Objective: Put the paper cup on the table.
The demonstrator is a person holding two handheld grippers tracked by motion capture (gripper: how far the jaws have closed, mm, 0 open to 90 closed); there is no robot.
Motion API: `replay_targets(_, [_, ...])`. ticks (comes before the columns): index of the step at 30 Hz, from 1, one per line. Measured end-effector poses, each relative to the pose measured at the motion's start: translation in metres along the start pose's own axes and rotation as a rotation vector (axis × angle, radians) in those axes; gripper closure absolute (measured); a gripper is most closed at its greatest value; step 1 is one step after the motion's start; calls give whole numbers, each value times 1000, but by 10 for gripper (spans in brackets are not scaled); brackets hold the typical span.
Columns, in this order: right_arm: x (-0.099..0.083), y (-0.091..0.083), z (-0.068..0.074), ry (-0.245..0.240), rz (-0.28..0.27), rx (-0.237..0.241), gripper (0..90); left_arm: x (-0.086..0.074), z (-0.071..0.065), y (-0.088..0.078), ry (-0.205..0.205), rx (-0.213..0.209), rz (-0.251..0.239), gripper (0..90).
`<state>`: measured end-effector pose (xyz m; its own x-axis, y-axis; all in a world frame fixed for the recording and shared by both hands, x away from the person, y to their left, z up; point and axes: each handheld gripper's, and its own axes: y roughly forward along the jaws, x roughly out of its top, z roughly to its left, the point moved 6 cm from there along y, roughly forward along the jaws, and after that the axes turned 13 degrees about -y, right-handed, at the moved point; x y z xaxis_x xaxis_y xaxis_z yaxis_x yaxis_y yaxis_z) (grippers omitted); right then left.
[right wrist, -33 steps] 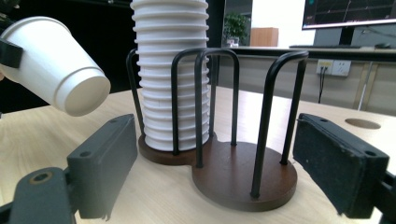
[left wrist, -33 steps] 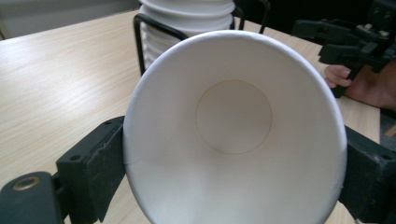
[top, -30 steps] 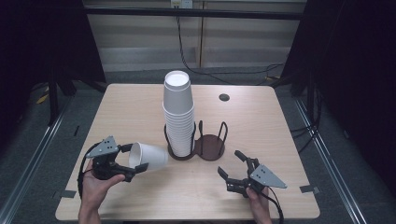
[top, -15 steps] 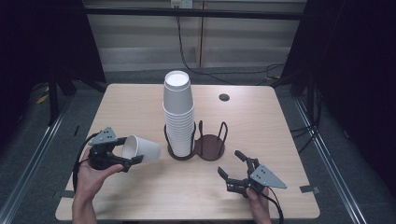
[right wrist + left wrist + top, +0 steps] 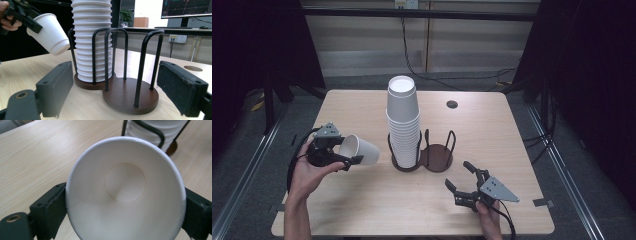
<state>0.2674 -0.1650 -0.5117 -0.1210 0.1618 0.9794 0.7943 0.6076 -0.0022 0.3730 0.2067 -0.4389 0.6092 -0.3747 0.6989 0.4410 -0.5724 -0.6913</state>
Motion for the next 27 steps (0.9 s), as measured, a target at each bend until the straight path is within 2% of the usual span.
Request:
replay_targets(4, [0,0,0,0,0,0,134,6,7,4,13,55,61,91])
replay_targets(6, [0,0,0,0,0,0,134,8,9,3,33,86,97,89])
replay_targets(7, [0,0,0,0,0,0,134,9,10,3,36,94,100,88])
replay_targets(10, [0,0,0,1,1,0,134,13,10,2,42,84,120,88])
replay_targets(12, [0,0,0,1,1,0,134,14,14,4,51,112,154,87])
replay_targets(14, [0,0,0,1,1,1,134,17,16,6,44,135,176,83])
replay_targets(17, [0,0,0,1,1,1,134,20,20,8,32,137,206,82])
replay_targets(21, [0,0,0,1,0,1,134,22,24,15,50,164,257,82])
replay_targets(27, [0,0,0,2,2,1,134,23,26,28,44,185,310,78])
